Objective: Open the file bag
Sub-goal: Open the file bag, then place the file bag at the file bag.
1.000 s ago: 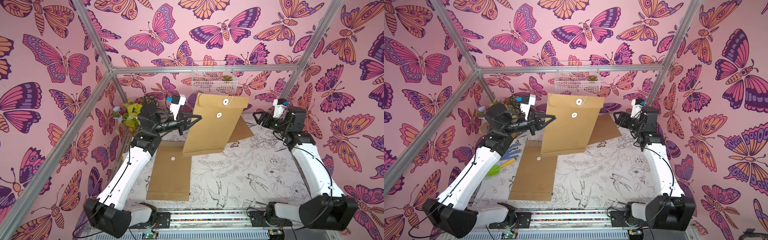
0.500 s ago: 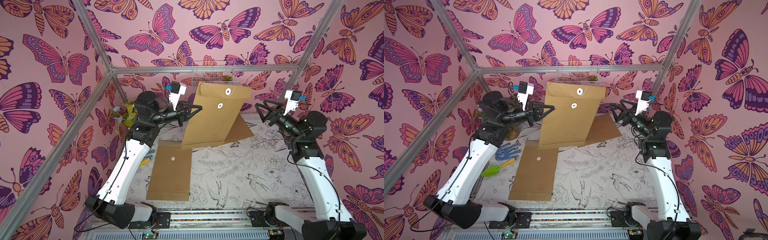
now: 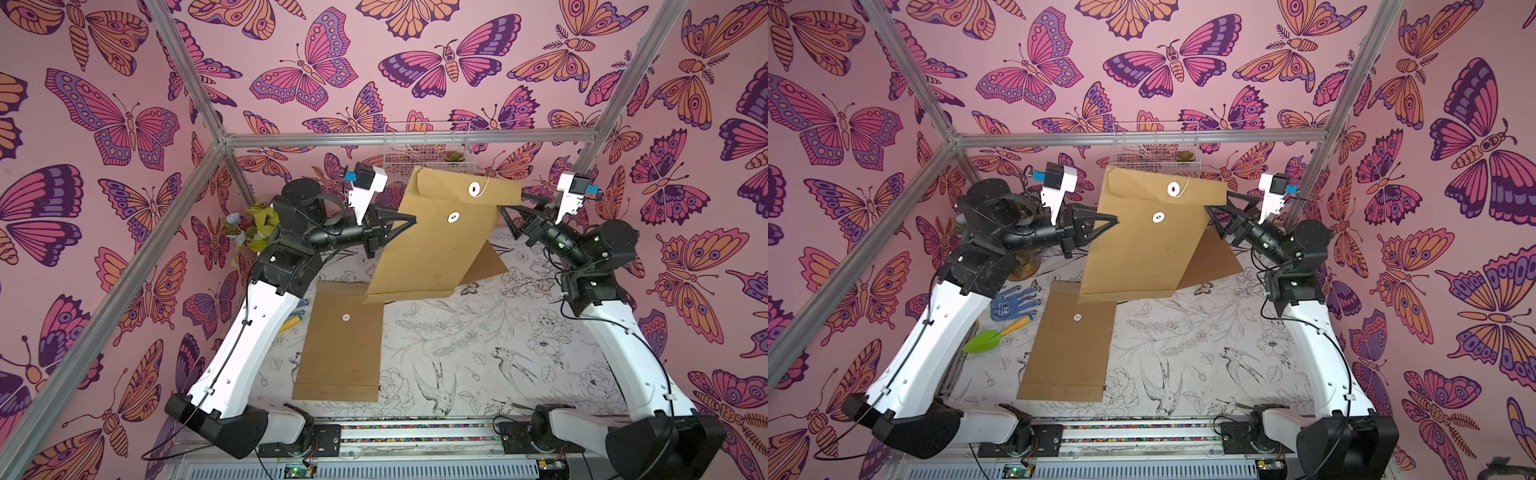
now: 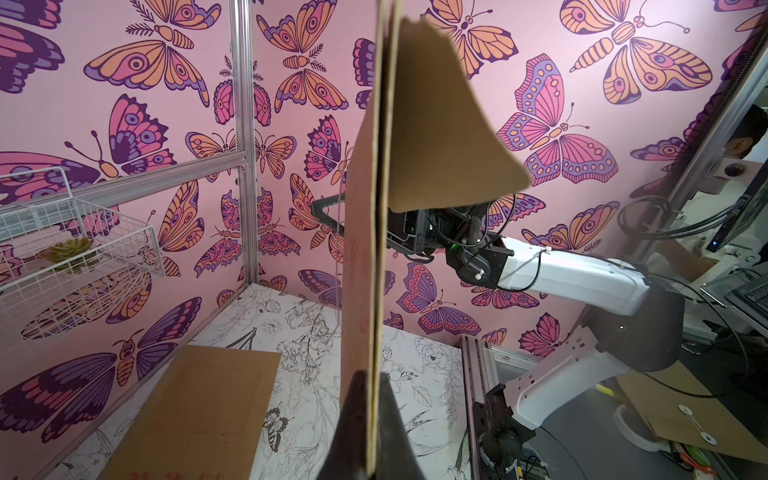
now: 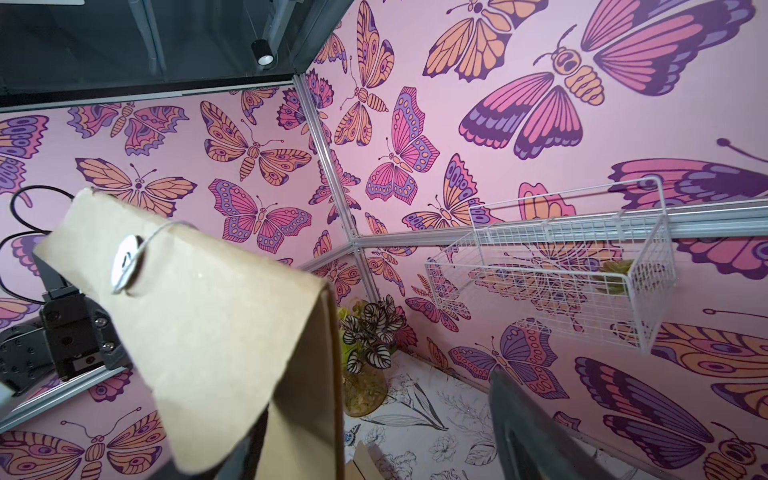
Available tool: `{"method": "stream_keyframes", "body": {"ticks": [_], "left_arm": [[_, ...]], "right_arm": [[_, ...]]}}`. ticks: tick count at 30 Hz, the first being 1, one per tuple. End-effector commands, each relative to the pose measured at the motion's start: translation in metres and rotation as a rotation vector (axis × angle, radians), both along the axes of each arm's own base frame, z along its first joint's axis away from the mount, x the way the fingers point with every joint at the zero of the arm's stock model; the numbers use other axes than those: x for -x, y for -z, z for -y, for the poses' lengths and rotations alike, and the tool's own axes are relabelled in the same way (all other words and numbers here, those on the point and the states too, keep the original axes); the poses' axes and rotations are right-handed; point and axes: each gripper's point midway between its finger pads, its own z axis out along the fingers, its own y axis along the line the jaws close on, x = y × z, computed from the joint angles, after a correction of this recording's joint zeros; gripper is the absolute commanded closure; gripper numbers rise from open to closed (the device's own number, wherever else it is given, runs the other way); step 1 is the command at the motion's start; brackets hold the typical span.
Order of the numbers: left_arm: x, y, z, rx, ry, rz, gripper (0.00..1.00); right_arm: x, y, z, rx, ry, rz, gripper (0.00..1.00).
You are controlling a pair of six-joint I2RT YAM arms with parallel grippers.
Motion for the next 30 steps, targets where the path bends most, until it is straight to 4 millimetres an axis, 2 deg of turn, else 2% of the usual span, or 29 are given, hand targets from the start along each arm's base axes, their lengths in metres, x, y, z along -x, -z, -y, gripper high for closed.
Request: {"method": "stream_keyframes", "body": {"ticks": [1,10,13,23,30], "left_arm": [[0.01,-0.01,0.002,0.006,0.013,0.045,1.0],[0.014,-0.004,0.002,-0.006,0.012,0.033,1.0],[0.018,-0.005,0.002,-0.003,0.019,0.034,1.0],[0.032,-0.005,-0.003,-0.003,0.033,0.052,1.0],[0.036,-0.004,-0.006,-0.007,0.033,0.064,1.0]], "right_arm": [[0.011,-0.023,-0.009,-0.018,-0.042,0.084,0.17],[0.009,-0.042,0.001,-0.094,0.022,0.131,0.24],[0.009,-0.044,0.001,-0.09,0.018,0.13,0.22],[0.02,-0.057,-0.012,-0.029,-0.193,0.179,0.19],[0.029,-0.072,-0.022,-0.022,-0.366,0.206,0.22]]}}
